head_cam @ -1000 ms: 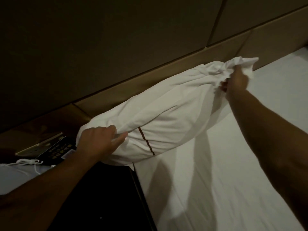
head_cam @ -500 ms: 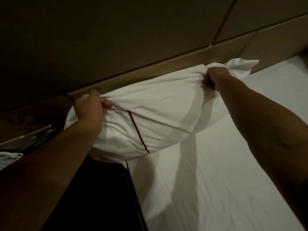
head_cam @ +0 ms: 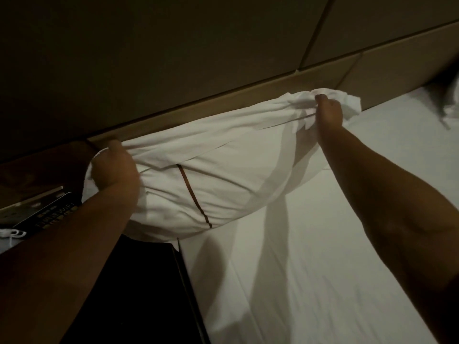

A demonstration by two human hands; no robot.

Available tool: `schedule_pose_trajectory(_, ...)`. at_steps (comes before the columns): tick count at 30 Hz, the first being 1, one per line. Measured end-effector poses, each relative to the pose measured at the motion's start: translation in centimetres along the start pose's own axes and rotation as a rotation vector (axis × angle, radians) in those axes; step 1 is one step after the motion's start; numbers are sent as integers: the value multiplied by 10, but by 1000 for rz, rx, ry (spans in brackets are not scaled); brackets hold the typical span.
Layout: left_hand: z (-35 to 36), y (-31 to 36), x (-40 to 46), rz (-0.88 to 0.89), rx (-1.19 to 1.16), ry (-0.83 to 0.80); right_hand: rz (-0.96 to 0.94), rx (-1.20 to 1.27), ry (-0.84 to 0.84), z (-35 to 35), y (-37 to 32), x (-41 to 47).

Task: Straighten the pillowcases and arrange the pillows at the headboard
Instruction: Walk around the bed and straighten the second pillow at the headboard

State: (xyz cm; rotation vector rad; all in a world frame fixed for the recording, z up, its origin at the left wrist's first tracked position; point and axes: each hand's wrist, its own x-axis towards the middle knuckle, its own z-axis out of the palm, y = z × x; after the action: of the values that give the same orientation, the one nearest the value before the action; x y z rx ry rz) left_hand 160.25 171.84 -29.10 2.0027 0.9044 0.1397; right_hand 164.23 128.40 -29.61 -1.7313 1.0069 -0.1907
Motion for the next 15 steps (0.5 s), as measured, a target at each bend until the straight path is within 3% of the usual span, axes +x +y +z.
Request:
schedule_pose_trajectory(4, -35, -8, 3, 225, 222, 89, -15, -16, 61, -35, -1, -8)
schedule_pose_trajectory(12, -67, 22, -68, 659, 510, -220, -154, -144, -2, -86, -8, -96)
schedule_pose_trajectory(15, -81, 44, -106, 919, 685, -214, -256, -172, -28, -117, -25, -142)
